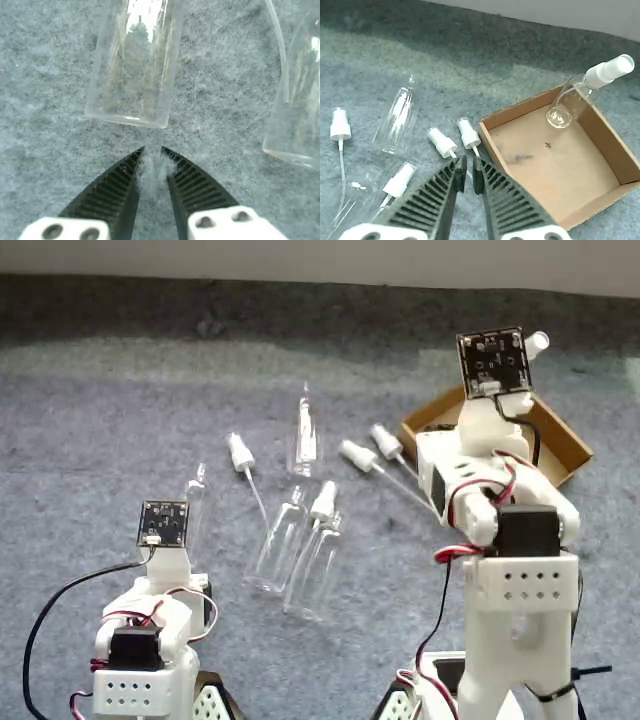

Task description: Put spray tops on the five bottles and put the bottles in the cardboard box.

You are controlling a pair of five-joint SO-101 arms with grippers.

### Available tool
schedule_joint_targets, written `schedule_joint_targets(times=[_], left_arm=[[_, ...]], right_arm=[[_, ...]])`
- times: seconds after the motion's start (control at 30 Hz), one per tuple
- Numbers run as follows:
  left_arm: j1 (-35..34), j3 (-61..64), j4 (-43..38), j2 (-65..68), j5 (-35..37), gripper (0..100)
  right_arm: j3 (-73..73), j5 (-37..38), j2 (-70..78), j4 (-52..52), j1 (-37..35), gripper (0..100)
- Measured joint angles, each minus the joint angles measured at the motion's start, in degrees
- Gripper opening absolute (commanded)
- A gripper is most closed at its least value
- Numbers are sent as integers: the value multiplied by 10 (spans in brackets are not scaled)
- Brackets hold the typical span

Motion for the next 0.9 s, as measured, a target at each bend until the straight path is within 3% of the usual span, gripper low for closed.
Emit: schedule_joint_targets(times=[0.27,0.47,0.9], left_arm=[[0,0,0,0,0,5],[0,1,0,0,0,5],[0,1,0,0,0,5]], right_arm=[[-185,0,188,104,-1,14],[-268,1,291,181,-56,14],[-266,1,251,190,-103,14]])
